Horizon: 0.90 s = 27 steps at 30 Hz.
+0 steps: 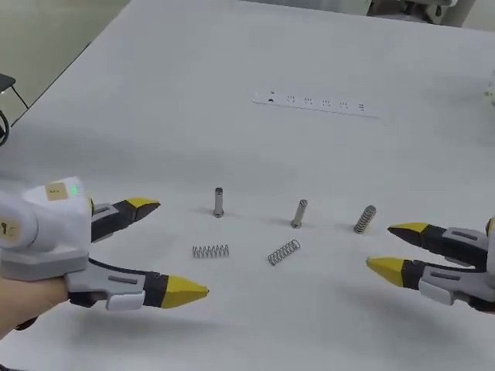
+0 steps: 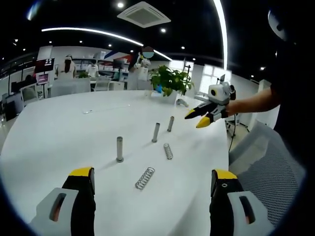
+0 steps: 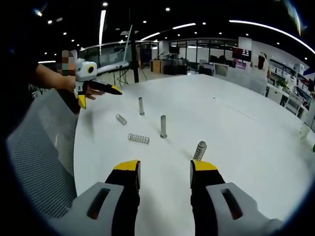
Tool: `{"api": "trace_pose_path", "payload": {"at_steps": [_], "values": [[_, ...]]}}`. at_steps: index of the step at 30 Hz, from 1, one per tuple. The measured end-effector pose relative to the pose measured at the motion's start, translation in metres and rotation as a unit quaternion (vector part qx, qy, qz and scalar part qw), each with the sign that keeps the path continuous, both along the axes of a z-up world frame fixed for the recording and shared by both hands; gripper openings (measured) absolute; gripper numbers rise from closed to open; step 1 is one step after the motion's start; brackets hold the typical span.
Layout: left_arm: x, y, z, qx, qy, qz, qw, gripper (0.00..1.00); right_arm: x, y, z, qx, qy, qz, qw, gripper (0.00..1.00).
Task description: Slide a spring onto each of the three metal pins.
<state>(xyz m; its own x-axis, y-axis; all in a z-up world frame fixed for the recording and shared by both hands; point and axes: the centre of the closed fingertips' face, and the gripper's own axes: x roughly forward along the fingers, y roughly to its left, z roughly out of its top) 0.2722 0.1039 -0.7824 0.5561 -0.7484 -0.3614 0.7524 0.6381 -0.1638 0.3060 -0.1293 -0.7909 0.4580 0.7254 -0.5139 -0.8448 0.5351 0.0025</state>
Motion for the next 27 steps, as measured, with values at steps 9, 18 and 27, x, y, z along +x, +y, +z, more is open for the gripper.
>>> {"api": "trace_pose_path", "payload": {"at_steps": [9, 18, 27], "values": [[0.0, 0.0, 0.0, -0.001, 0.0, -0.001, 1.0, 0.95, -0.01, 0.006, -0.008, -0.008, 0.009, 0.02, 0.9997, 0.38], [-0.002, 0.001, -0.003, -0.001, 0.005, -0.001, 1.0, 0.95, -0.014, 0.031, -0.007, -0.028, 0.0, 0.068, 0.9973, 0.37], [-0.002, 0.002, -0.002, 0.002, 0.004, 0.0, 1.0, 0.95, -0.011, 0.054, -0.007, -0.089, -0.037, 0.152, 0.9836, 0.35]]}}
